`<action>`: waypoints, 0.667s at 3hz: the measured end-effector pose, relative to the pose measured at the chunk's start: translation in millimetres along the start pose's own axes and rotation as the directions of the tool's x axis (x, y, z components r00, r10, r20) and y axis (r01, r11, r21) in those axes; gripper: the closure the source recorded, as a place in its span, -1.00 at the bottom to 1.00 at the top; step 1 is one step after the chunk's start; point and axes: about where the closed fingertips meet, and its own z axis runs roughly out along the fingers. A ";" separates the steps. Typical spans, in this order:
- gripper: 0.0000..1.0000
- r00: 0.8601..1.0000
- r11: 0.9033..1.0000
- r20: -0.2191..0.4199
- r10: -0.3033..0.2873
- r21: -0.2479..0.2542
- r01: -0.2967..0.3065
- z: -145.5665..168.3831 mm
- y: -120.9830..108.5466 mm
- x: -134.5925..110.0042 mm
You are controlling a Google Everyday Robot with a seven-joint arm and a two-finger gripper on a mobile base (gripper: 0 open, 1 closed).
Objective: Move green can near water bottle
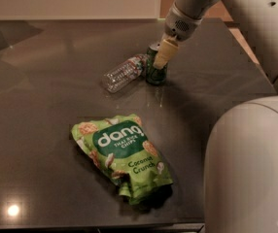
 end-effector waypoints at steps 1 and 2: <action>-1.00 1.000 1.000 0.005 -0.001 0.004 0.001 3.2 -2.2 -1.9; -1.00 1.000 1.000 0.005 -0.001 0.004 0.001 3.3 -2.2 -2.0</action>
Offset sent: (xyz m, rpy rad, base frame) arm 0.0028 0.0022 -0.0020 0.0034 -0.0046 -0.0007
